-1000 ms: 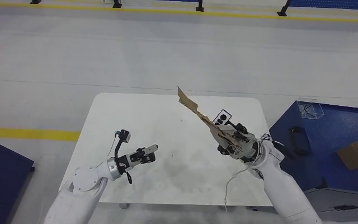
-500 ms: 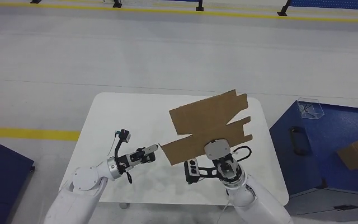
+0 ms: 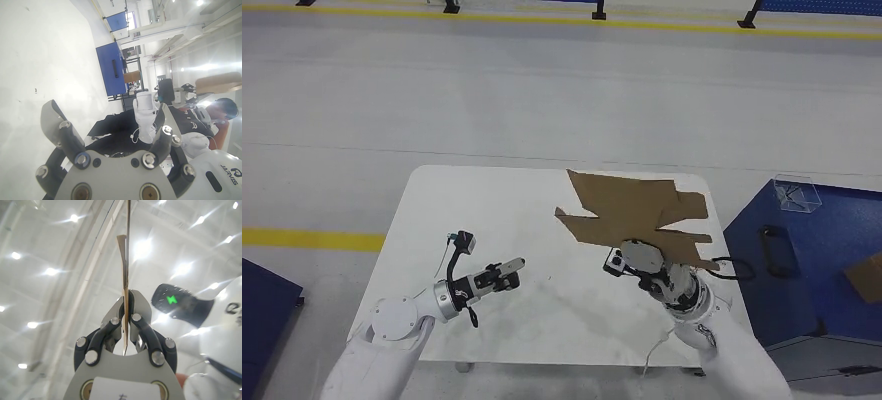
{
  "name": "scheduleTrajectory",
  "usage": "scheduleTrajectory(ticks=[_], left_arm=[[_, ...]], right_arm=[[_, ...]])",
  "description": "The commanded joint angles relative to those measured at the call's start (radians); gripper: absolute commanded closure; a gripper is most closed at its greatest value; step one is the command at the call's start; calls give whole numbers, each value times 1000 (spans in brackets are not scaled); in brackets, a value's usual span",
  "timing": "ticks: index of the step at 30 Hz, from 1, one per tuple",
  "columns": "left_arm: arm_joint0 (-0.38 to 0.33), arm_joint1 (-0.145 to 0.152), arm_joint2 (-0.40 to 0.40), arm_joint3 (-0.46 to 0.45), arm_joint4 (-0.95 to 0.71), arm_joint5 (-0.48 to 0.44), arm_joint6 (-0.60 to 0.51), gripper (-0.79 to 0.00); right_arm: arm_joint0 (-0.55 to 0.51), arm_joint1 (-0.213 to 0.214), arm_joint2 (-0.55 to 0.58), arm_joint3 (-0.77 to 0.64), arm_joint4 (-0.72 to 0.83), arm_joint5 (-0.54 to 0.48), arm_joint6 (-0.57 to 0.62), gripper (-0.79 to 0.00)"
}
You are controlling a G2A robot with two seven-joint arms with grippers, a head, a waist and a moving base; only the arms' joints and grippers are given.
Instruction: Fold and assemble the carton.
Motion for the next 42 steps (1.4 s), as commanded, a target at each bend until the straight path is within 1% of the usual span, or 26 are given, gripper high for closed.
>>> scheduleTrajectory(ticks=[1,2,3,5,8,12,13,18,20,21,22,23,31,32,33,35,37,38,40,42], left_arm=[[0,0,0,0,0,0,0,-785],[0,0,0,0,0,0,0,-785],[0,0,0,0,0,0,0,-785],[0,0,0,0,0,0,0,-785],[0,0,0,0,0,0,0,-785],[0,0,0,0,0,0,0,-785],[0,0,0,0,0,0,0,-785],[0,0,0,0,0,0,0,-785],[0,0,0,0,0,0,0,-785],[0,0,0,0,0,0,0,-785],[0,0,0,0,0,0,0,-785],[0,0,0,0,0,0,0,-785],[0,0,0,0,0,0,0,-785],[0,0,0,0,0,0,0,-785],[0,0,0,0,0,0,0,-785],[0,0,0,0,0,0,0,-785],[0,0,0,0,0,0,0,-785],[0,0,0,0,0,0,0,-785],[0,0,0,0,0,0,0,-785],[0,0,0,0,0,0,0,-785]], right_arm=[[19,2,25,22,-257,-197,92,0],[28,3,37,33,-354,-286,123,0],[42,5,58,42,-464,-400,140,0],[50,5,82,56,-624,-600,150,0],[58,5,111,53,-837,-852,141,0],[51,2,138,40,-1098,-1118,71,0],[47,1,142,37,-1163,-1168,47,0],[39,-6,170,18,-1444,-1355,-107,0],[28,-11,171,13,-1505,-1388,-173,0],[21,-13,164,5,-1504,-1396,-203,0],[12,-14,149,5,-1478,-1383,-217,0],[6,-15,139,8,-1455,-1363,-218,0],[7,-14,143,6,-1465,-1364,-219,0],[11,-12,165,-4,-1526,-1376,-225,0],[20,-10,213,-13,-1636,-1411,-246,0],[18,-14,286,-31,-1839,-1445,-351,0],[16,-24,344,-72,-2046,-1460,-483,0],[22,-29,379,-104,-2178,-1458,-551,0],[21,-40,431,-174,-2459,-1427,-710,0],[1,-51,442,-233,-2739,-1379,-895,0]])
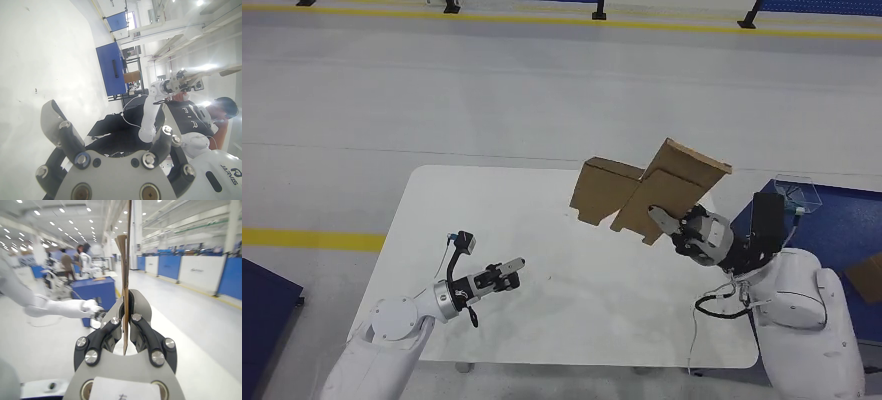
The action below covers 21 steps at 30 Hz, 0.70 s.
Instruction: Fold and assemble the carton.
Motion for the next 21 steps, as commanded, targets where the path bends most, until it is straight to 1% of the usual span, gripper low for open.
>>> scheduleTrajectory(ticks=[1,3,5,7,10,13,15,18,21], left_arm=[[0,0,0,0,0,0,0,-785],[0,0,0,0,0,0,0,-785],[0,0,0,0,0,0,0,-785],[0,0,0,0,0,0,0,-785],[0,0,0,0,0,0,0,-785],[0,0,0,0,0,0,0,-785],[0,0,0,0,0,0,0,-785],[0,0,0,0,0,0,0,-785],[0,0,0,0,0,0,0,-785]], right_arm=[[-21,-8,0,-52,-407,61,-231,0],[-45,-10,-19,-73,-648,127,-415,0],[-65,-7,-35,-73,-860,213,-575,0],[-78,0,-47,-75,-1063,303,-708,0],[-92,15,-59,-80,-1356,444,-861,0],[-101,29,-65,-80,-1596,573,-962,0],[-106,36,-75,-73,-1716,645,-1007,0],[-110,45,-89,-65,-1848,733,-1058,0],[-116,50,-104,-62,-1903,791,-1096,0]])
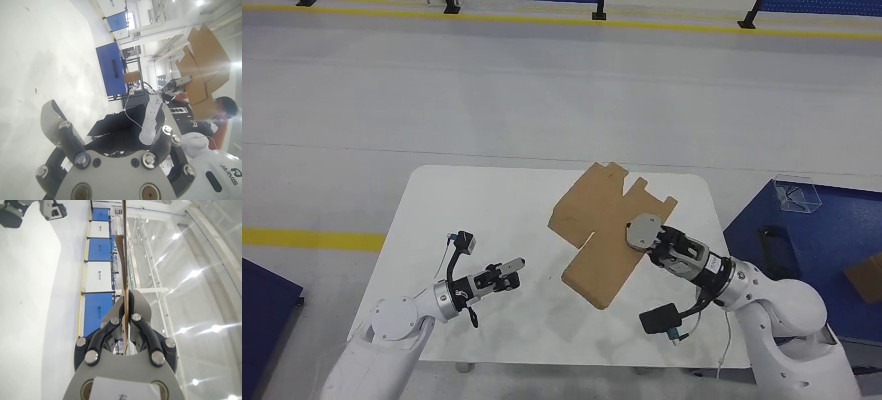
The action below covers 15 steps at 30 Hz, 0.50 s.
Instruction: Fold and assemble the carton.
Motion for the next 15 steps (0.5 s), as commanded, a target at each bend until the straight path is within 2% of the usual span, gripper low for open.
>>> scheduleTrajectory(ticks=[1,5,10,13,15], left_arm=[[0,0,0,0,0,0,0,-785],[0,0,0,0,0,0,0,-785],[0,0,0,0,0,0,0,-785],[0,0,0,0,0,0,0,-785],[0,0,0,0,0,0,0,-785]], right_arm=[[-6,3,-10,-1,-36,34,-23,0],[-24,6,-34,-9,-46,83,-41,0],[-51,6,-47,-27,27,107,-56,0],[-59,5,-47,-21,183,18,-62,0],[-54,4,-46,-1,361,-109,-70,0]])
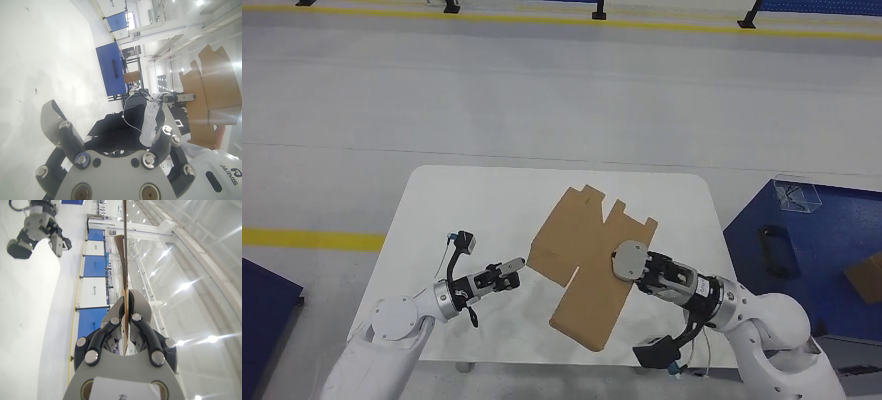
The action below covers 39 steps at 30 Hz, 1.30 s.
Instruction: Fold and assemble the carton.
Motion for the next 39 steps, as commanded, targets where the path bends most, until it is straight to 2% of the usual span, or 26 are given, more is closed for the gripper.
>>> scheduleTrajectory(ticks=[1,5,10,13,17,18,39], left_arm=[[0,0,0,0,0,0,0,-785],[0,0,0,0,0,0,0,-785],[0,0,0,0,0,0,0,-785],[0,0,0,0,0,0,0,-785],[0,0,0,0,0,0,0,-785],[0,0,0,0,0,0,0,-785],[0,0,0,0,0,0,0,-785]], right_arm=[[13,-2,7,23,230,-153,3,0],[40,-7,8,88,625,-428,62,0],[58,-14,-48,179,1154,-731,239,0],[67,-12,-105,233,1470,-841,406,0],[81,6,-215,270,1916,-849,699,0],[83,8,-223,272,1954,-849,723,0],[83,8,-223,272,1954,-849,723,0]])
